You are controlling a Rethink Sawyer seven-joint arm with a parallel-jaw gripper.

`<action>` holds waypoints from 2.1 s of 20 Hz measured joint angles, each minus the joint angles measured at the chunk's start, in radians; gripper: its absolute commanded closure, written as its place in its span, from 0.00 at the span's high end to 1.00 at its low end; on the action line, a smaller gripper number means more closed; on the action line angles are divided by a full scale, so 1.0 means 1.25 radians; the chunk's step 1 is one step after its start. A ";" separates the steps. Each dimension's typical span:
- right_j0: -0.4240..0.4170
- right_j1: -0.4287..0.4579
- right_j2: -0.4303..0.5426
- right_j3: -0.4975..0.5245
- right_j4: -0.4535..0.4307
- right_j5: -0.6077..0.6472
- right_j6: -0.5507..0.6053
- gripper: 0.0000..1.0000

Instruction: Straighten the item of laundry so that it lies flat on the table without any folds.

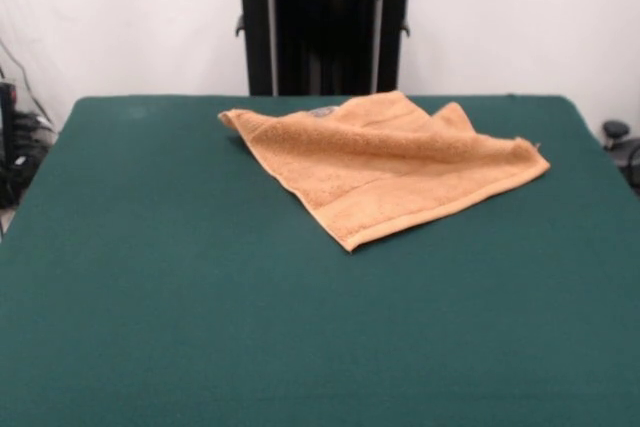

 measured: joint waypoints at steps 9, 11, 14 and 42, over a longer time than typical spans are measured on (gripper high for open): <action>0.001 -0.054 -0.001 -0.008 0.000 -0.172 0.000 1.00; 0.001 -0.060 -0.001 -0.010 -0.001 -0.197 0.000 1.00; 0.001 -0.070 -0.001 -0.017 -0.001 -0.247 0.000 1.00; 0.039 -0.092 -0.023 -0.025 -0.039 -0.799 0.000 1.00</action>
